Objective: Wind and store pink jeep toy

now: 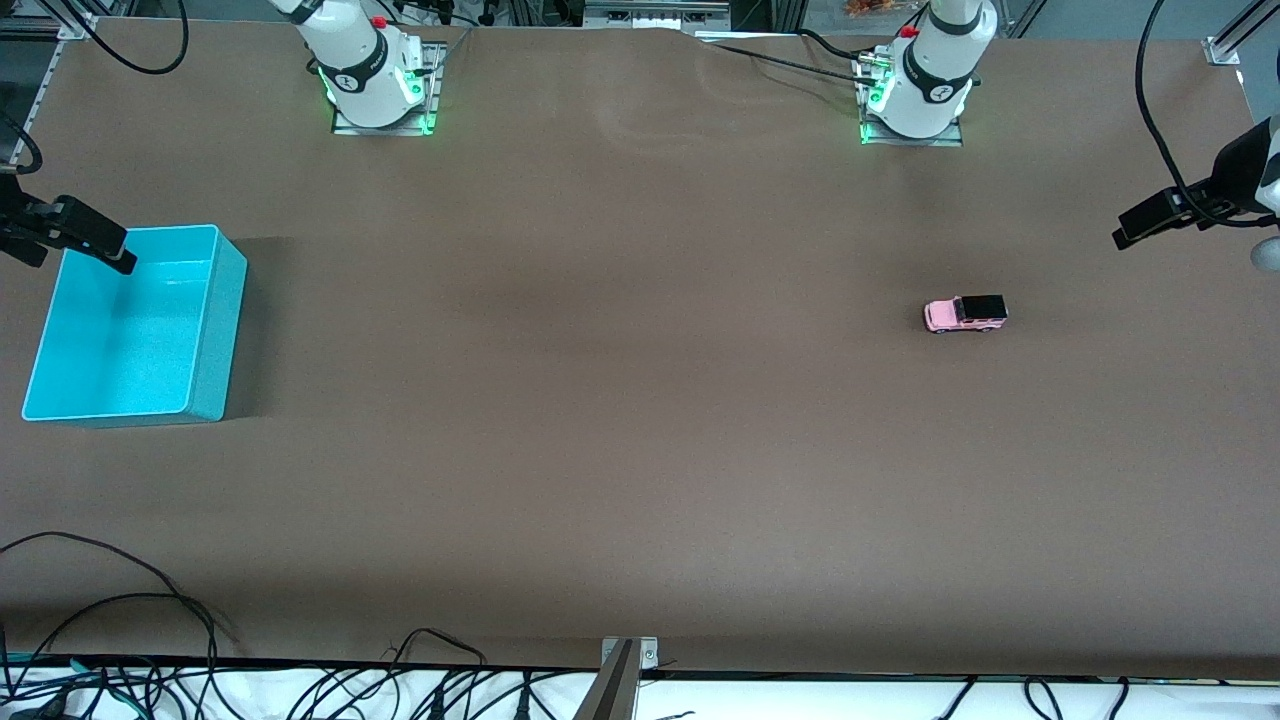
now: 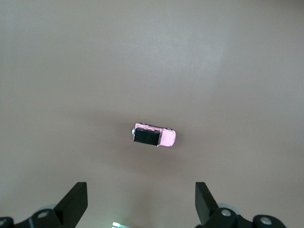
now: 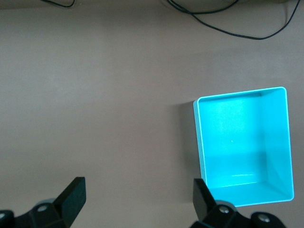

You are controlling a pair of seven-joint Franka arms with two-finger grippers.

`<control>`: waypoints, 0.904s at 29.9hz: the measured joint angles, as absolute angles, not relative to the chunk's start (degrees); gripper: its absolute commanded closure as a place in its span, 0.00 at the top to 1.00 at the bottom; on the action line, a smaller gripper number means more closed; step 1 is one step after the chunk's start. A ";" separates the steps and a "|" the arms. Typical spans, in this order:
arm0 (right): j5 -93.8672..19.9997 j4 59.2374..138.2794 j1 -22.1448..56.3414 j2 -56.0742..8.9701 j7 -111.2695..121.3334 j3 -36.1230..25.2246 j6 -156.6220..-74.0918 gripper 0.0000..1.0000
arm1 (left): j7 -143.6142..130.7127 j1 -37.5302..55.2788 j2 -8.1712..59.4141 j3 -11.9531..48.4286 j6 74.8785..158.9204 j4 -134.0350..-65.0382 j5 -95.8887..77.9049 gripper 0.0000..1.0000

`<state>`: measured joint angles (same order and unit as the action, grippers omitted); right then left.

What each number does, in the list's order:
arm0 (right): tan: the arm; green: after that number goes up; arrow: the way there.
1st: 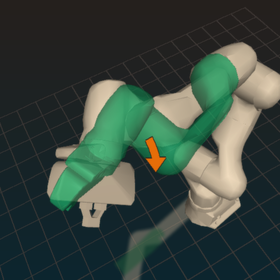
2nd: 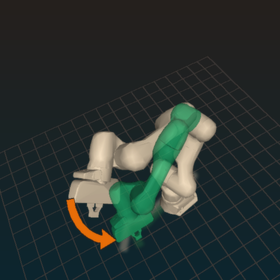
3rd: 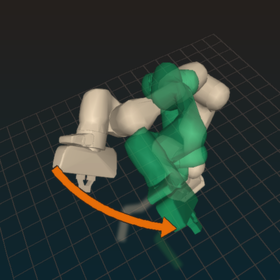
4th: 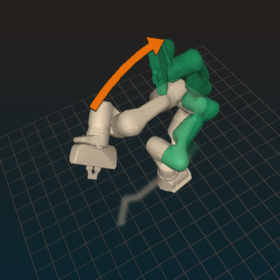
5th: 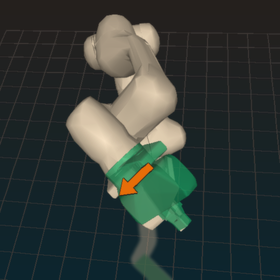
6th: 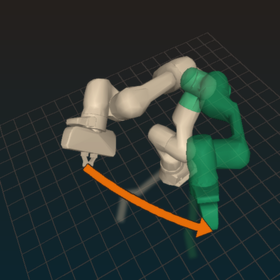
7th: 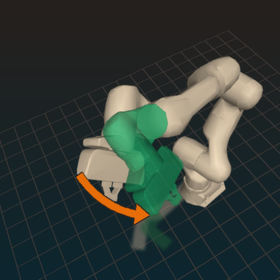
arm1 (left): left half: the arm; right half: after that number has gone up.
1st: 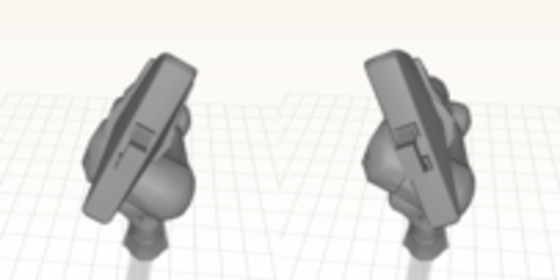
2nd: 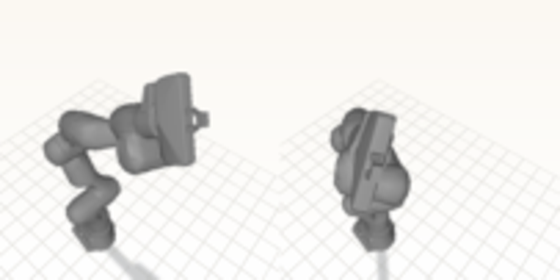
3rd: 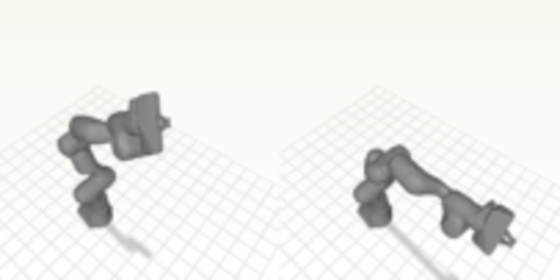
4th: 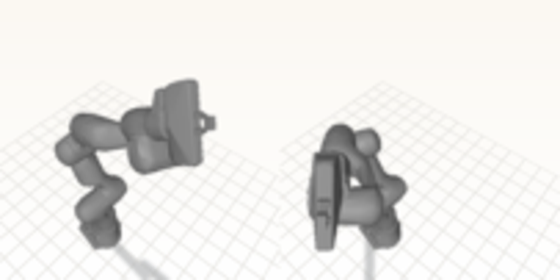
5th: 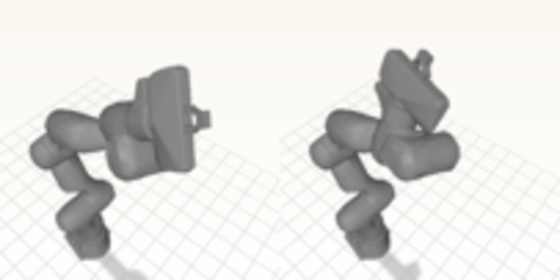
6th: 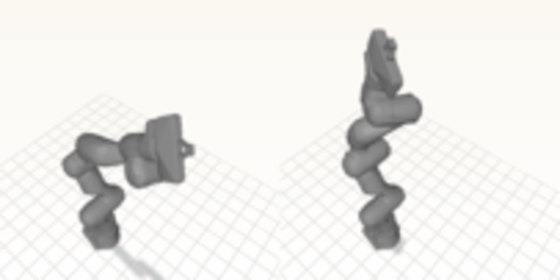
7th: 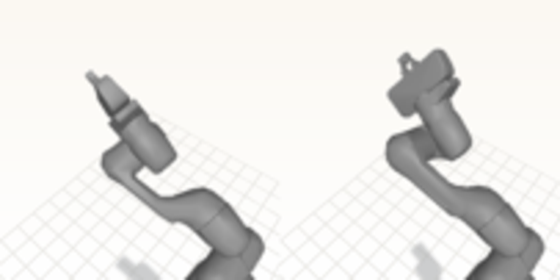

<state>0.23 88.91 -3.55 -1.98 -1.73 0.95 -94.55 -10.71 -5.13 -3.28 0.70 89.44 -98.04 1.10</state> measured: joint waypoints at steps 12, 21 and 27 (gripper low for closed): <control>1.10 88.72 -3.51 -1.98 -1.73 0.99 -94.55 1.00 | -10.71 -5.12 -3.21 1.04 96.54 -103.84 1.02 1.00; 1.13 88.71 -3.51 -1.98 -1.73 1.00 -94.55 1.00 | -10.71 -5.08 -4.01 1.47 98.95 -104.74 1.02 1.00; 1.13 88.70 -3.51 -1.98 -1.73 1.01 -94.55 1.00 | -8.61 -5.14 -4.22 1.33 100.83 -105.59 1.02 1.00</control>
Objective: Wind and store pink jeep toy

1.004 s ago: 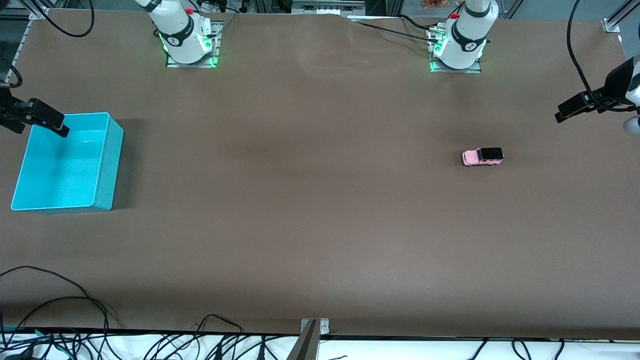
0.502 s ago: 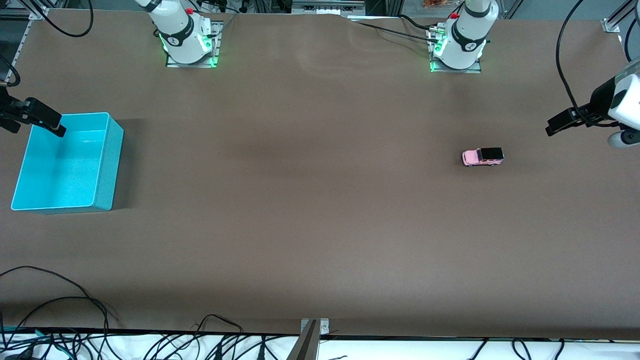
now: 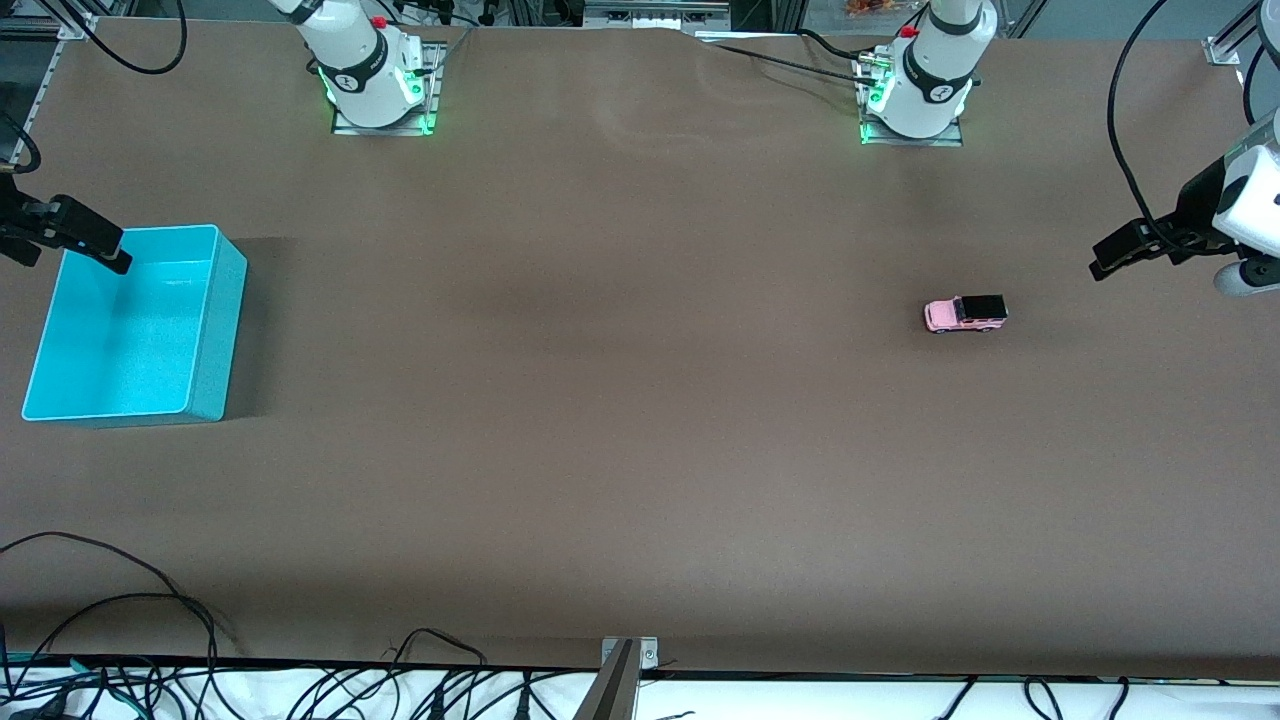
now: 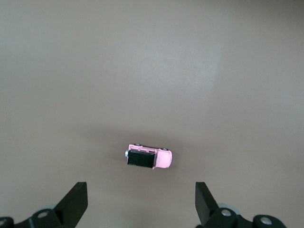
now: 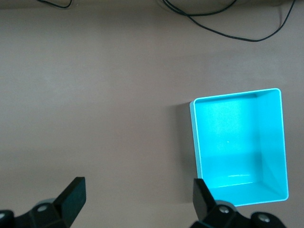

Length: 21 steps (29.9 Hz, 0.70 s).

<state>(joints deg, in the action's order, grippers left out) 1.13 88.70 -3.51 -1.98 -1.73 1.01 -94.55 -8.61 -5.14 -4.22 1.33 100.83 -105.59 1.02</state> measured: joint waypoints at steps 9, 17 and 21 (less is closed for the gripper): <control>1.16 88.70 -3.50 -1.98 -1.73 1.01 -94.55 1.00 | -4.96 -5.48 -3.10 1.02 103.69 -110.98 1.02 1.00; 1.19 88.69 -3.50 -1.98 -1.73 1.01 -94.55 1.00 | -4.22 -6.34 -2.66 0.76 108.64 -115.74 1.02 1.00; 1.19 88.68 -3.50 -1.98 -1.73 1.02 -94.55 1.00 | -4.18 -6.37 -2.11 0.76 112.01 -118.88 1.02 1.00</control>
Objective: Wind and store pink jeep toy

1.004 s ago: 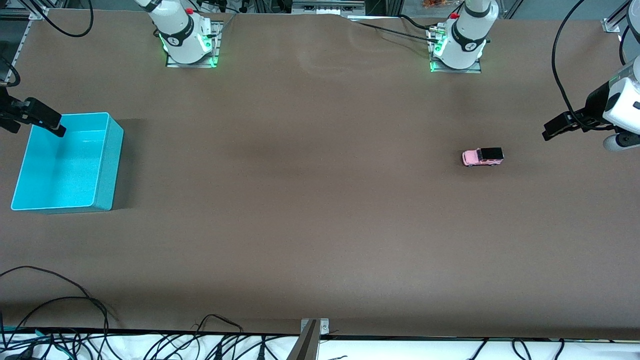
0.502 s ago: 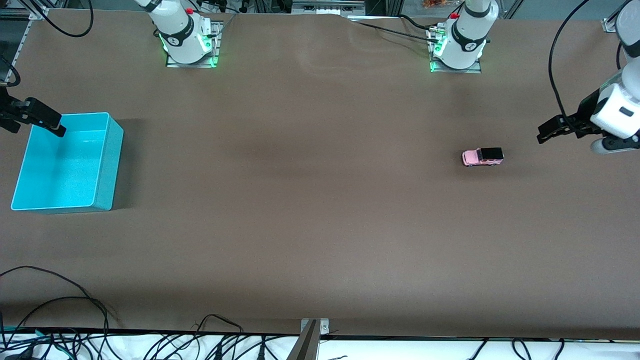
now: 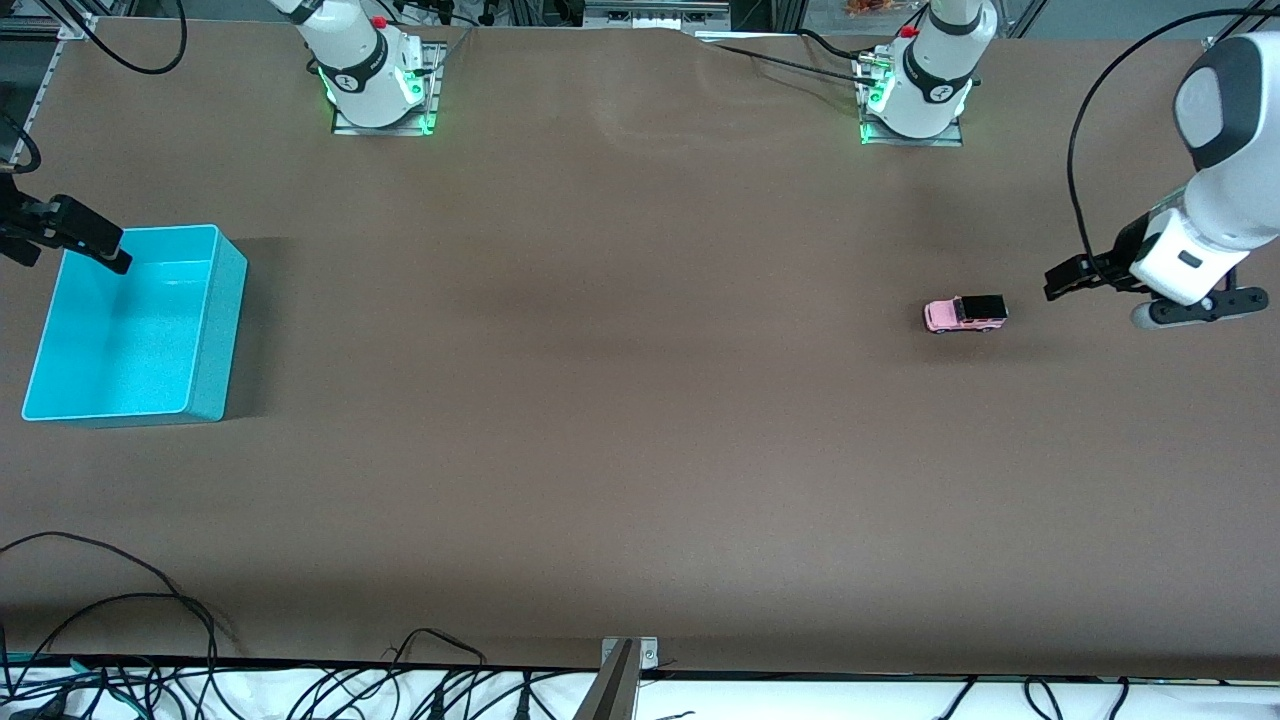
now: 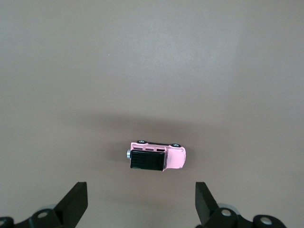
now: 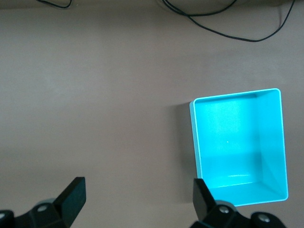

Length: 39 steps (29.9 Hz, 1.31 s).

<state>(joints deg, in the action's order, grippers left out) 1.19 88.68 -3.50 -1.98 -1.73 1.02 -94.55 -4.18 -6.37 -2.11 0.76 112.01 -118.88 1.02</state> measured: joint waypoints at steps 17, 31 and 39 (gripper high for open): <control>1.25 88.67 -3.50 -1.98 -1.73 1.02 -94.55 1.00 | -4.06 -6.39 0.69 0.77 125.15 -129.53 1.02 1.00; 2.22 88.66 -3.50 -1.99 -1.72 1.02 -94.55 1.00 | 9.85 -6.60 0.72 0.78 133.76 -138.66 1.02 1.00; 2.56 88.66 -3.50 -1.99 -1.72 1.03 -94.55 1.00 | 25.02 -6.95 0.73 0.78 133.96 -140.24 1.02 1.00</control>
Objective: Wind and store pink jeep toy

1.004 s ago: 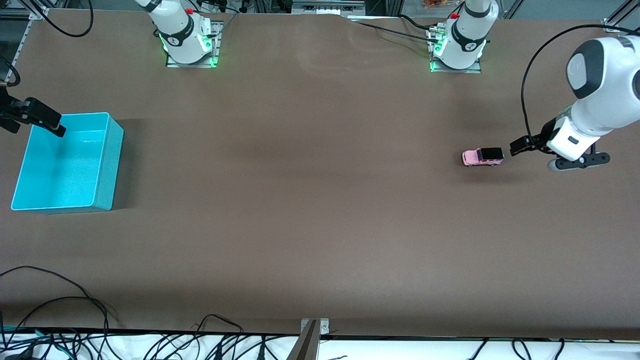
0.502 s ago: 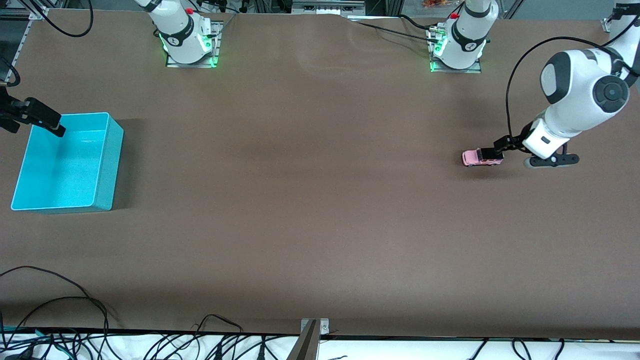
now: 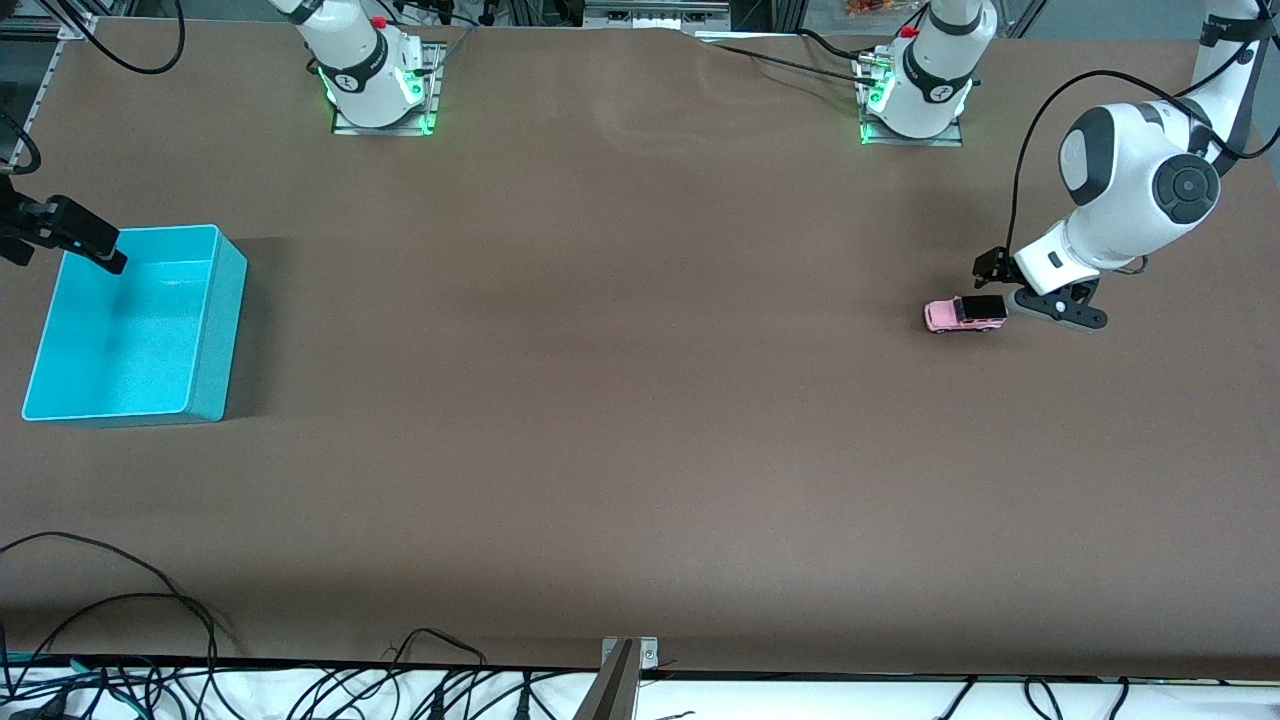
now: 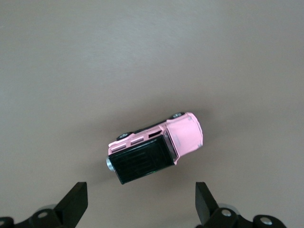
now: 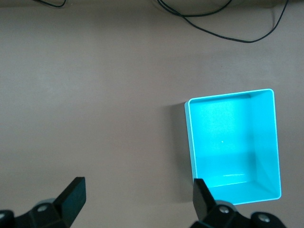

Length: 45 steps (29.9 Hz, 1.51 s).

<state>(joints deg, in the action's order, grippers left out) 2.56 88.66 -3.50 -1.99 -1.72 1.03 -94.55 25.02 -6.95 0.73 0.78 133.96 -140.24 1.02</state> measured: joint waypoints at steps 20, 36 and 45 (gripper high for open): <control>3.32 88.66 -3.50 -2.29 -1.72 1.03 -94.55 1.00 | 64.09 -7.34 3.94 0.77 147.01 -145.26 1.02 1.00; 3.32 88.66 -3.48 -3.26 -1.71 1.11 -94.53 1.00 | 80.96 -7.34 10.56 0.77 157.37 -145.65 1.02 1.00; 3.32 88.67 -3.46 -4.95 -1.70 1.24 -94.55 1.00 | 81.47 -7.34 12.26 0.77 159.10 -145.65 1.02 0.60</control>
<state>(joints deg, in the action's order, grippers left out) 3.32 88.67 -3.46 -4.95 -1.70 1.24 -94.55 81.47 -7.34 12.26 0.77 159.10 -145.65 1.02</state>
